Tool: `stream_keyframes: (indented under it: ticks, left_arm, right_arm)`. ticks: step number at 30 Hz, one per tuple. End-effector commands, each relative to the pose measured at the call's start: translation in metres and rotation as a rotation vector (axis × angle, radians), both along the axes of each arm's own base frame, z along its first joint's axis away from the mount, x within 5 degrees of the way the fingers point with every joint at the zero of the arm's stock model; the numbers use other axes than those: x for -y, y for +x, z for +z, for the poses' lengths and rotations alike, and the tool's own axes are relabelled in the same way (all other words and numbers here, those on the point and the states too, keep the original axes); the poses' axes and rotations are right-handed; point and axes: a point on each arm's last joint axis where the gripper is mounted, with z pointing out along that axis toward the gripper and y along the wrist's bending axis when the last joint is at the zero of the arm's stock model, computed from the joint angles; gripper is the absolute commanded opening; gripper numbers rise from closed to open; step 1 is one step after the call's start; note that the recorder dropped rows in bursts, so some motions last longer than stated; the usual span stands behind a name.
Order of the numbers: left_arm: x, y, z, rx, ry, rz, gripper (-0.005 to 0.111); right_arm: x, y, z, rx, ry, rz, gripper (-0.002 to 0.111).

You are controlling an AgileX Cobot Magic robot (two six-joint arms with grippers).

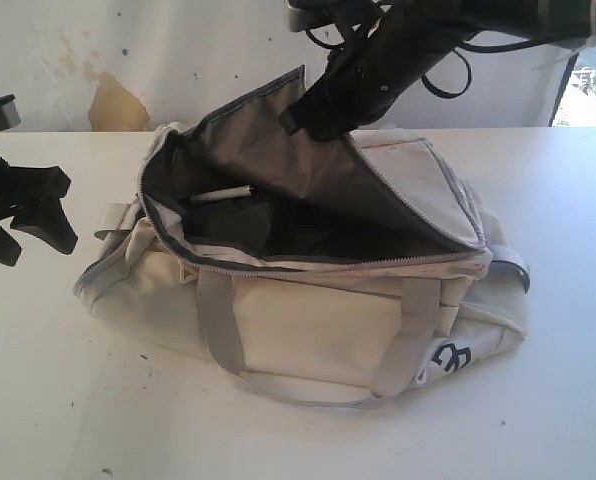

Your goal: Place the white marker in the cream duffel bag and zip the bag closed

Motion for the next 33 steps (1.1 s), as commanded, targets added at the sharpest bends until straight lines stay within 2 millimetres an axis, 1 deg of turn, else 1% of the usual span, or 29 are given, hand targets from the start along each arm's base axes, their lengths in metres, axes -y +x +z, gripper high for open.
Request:
stream_keyframes:
  ticks: [1,4,5,7,9,11,16,17,19,22,29,33]
  left_arm:
    - [0.002,0.0,0.005,0.023,-0.005,-0.003,0.073]
    - [0.002,-0.001,0.005,0.017,-0.005,-0.005,0.073]
    - [0.002,-0.001,0.005,0.013,-0.006,-0.007,0.073]
    - [0.002,-0.001,0.005,0.013,-0.006,-0.007,0.073]
    - [0.002,-0.001,0.005,0.013,-0.006,-0.007,0.073]
    - [0.002,-0.001,0.005,0.013,-0.006,-0.007,0.073]
    - [0.002,-0.001,0.005,0.013,-0.006,-0.007,0.073]
    - [0.002,-0.001,0.005,0.013,-0.006,-0.007,0.073]
    - [0.002,-0.001,0.005,0.013,-0.006,-0.007,0.073]
    - [0.002,-0.001,0.005,0.013,-0.006,-0.007,0.073]
    - [0.002,-0.001,0.005,0.015,-0.006,-0.004,0.073]
    - [0.002,-0.001,0.005,0.014,-0.006,-0.001,0.073]
  right_arm:
    - [-0.006,-0.014,0.007,0.013,-0.033,0.222,0.0]
    - [-0.009,-0.02,0.005,0.051,-0.101,0.37,0.0]
    - [-0.013,-0.024,0.005,0.081,-0.134,0.456,0.0]
    - [-0.017,-0.027,0.004,0.109,-0.155,0.518,0.0]
    - [-0.022,-0.031,0.004,0.107,-0.152,0.535,0.002]
    - [-0.027,-0.035,0.003,0.094,-0.152,0.557,0.009]
    - [-0.039,-0.043,-0.002,0.051,-0.143,0.589,0.044]
    - [-0.04,-0.043,-0.003,0.046,-0.142,0.587,0.049]
    - [-0.044,-0.045,-0.007,0.03,-0.139,0.591,0.056]
    - [-0.048,-0.045,-0.014,-0.008,-0.128,0.571,0.057]
    - [-0.06,-0.052,-0.029,-0.13,-0.079,0.595,0.057]
    - [-0.064,-0.052,-0.038,-0.169,-0.062,0.591,0.057]
